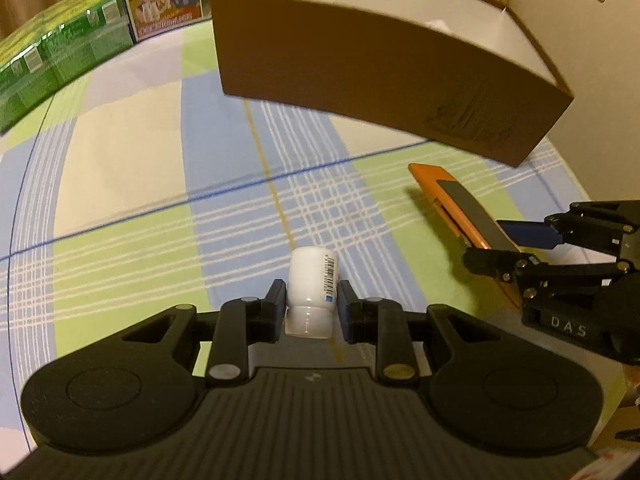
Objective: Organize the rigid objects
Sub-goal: 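Carry the pill bottle with the left tool while the right tool carries the knife into the brown box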
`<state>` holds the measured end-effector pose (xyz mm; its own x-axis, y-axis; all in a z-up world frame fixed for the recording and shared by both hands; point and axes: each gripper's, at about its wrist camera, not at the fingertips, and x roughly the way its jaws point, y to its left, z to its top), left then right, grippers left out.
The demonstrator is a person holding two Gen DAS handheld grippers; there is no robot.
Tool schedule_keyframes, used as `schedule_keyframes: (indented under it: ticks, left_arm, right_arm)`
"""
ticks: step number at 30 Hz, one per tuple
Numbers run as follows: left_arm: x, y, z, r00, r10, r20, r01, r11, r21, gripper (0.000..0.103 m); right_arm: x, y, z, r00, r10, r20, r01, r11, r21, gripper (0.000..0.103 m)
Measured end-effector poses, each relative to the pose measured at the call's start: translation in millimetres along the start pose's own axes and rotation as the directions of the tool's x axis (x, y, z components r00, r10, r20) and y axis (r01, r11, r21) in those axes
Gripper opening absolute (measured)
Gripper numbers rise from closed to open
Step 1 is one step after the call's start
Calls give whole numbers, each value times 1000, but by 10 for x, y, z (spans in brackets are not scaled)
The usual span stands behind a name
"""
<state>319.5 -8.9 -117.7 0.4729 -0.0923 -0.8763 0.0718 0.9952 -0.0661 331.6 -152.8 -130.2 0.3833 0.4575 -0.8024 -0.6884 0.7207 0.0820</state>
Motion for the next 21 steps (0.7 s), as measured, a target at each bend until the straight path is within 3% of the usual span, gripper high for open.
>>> schedule_keyframes:
  ticks: [11, 21]
  left_arm:
    - [-365, -101, 395, 993, -35, 111, 33, 999, 24, 23]
    - [-502, -282, 1041, 975, -56, 216, 40, 996, 77, 23]
  right_arm:
    - [-435, -37, 359, 994, 40, 97, -46, 997, 69, 29]
    - [-762, -442, 926, 978, 13, 206, -56, 977, 207, 29]
